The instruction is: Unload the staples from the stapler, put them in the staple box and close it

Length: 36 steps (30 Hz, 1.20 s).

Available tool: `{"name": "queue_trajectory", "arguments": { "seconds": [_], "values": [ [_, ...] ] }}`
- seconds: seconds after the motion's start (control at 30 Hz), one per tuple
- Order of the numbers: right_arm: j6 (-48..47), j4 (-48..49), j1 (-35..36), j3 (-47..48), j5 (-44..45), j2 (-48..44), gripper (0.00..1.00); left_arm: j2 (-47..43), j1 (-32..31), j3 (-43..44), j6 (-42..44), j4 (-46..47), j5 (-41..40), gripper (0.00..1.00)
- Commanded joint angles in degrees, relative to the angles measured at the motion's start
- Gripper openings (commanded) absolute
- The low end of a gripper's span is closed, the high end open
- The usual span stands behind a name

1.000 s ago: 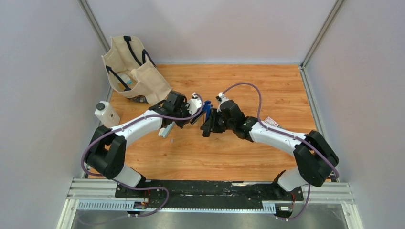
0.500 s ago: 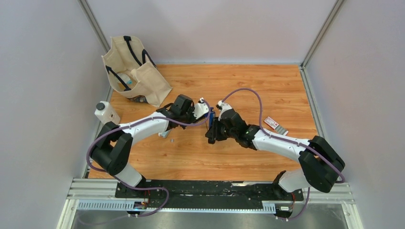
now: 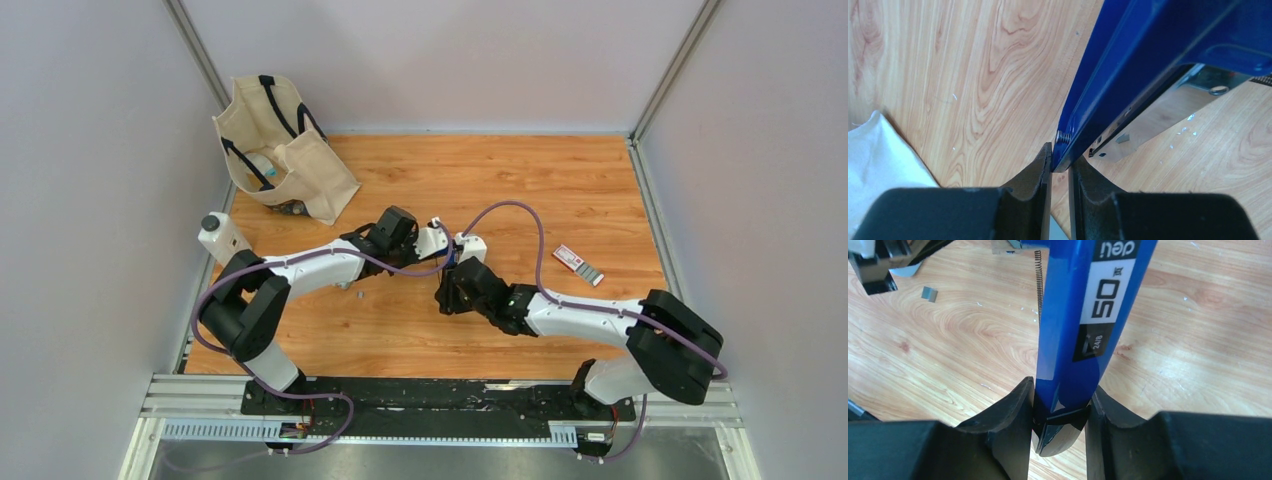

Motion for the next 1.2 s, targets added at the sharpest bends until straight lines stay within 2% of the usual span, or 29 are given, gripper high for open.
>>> {"name": "queue_trajectory", "arguments": {
  "seconds": [0.0,0.07,0.4,0.63,0.77,0.9,0.97,1.17],
  "values": [
    [-5.44,-3.75,7.57,-1.19,4.84,-1.66,0.0,0.66,1.87,3.81,-2.29,5.95,-12.51,0.0],
    [-5.01,-3.58,8.37,-1.54,5.46,-1.74,0.0,-0.22,1.87,3.03,-1.51,6.91,-11.81,0.0],
    [-4.74,-6.47,9.16,-3.31,6.07,-6.48,0.0,-5.76,1.6,-7.52,8.07,24.13,-8.03,0.0],
    [-5.7,-8.58,9.16,-2.16,5.99,-8.07,0.0,-4.8,0.55,-12.18,17.65,33.44,-10.4,0.0],
    [-5.71,-8.94,9.16,-1.46,5.81,-7.46,0.0,-3.83,0.37,-11.83,17.75,33.99,-11.37,0.0],
    [-5.79,-9.02,9.16,0.21,6.95,-7.37,0.0,-5.14,0.02,-11.05,14.95,30.92,-10.85,0.0],
    [-6.32,-9.46,8.73,2.48,8.53,-7.28,0.0,-7.07,0.02,-9.47,11.96,26.11,-9.01,0.0],
    [-7.02,-10.08,1.27,11.54,8.89,-8.95,0.0,-12.79,0.02,0.45,-1.75,-2.26,3.99,0.0]
  ]
}}
